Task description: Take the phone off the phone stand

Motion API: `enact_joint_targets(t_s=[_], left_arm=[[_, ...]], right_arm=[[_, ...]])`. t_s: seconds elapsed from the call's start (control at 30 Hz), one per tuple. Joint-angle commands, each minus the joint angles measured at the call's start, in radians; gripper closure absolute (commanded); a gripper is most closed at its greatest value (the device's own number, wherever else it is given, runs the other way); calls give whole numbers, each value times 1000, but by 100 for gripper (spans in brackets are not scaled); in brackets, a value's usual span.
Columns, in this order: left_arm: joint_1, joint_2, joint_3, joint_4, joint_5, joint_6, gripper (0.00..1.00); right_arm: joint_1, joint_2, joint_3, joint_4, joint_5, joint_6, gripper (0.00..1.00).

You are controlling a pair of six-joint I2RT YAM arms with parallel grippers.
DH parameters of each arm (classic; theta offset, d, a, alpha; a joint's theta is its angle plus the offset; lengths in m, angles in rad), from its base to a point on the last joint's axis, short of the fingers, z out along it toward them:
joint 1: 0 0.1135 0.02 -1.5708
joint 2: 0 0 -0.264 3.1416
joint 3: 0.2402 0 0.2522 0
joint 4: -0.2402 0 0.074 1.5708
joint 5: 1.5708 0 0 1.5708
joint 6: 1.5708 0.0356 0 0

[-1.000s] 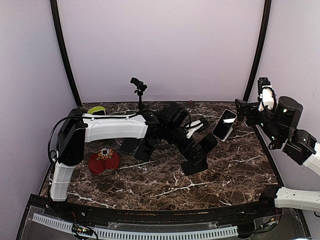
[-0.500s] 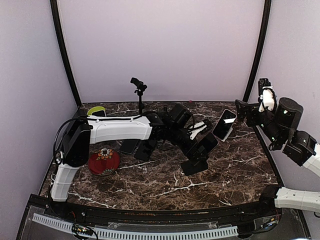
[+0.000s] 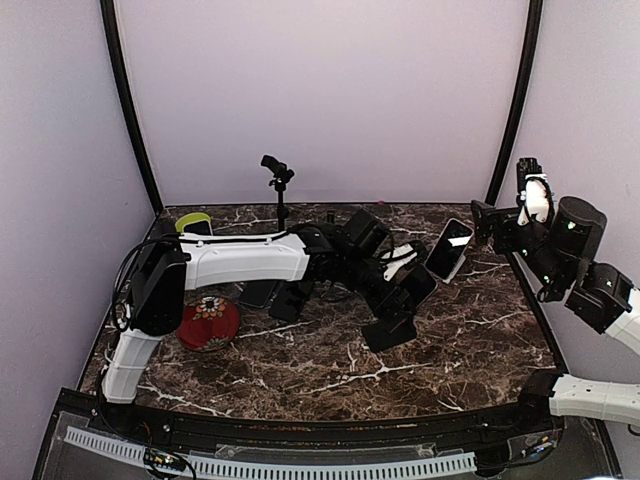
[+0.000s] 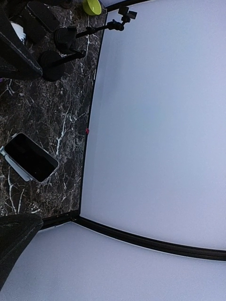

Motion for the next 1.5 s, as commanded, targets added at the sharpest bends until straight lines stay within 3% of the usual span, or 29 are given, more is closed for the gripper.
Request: enact_joint_targets(t_s=[0.0, 0.37, 0.87, 1.03, 1.47], left_arm=[[-14, 0, 28, -32, 22, 7, 30], [-21, -16, 53, -60, 11, 13, 40], [-22, -90, 54, -30, -43, 33, 40], [-21, -121, 41, 0, 16, 33, 41], [-20, -168, 29, 48, -6, 29, 40]], right_arm=[[-8, -12, -13, 49, -4, -10, 0], [-7, -19, -23, 58, 3, -18, 0], [-8, -16, -27, 64, -6, -17, 0], [-9, -14, -25, 65, -8, -17, 0], [-9, -17, -27, 65, -11, -19, 0]])
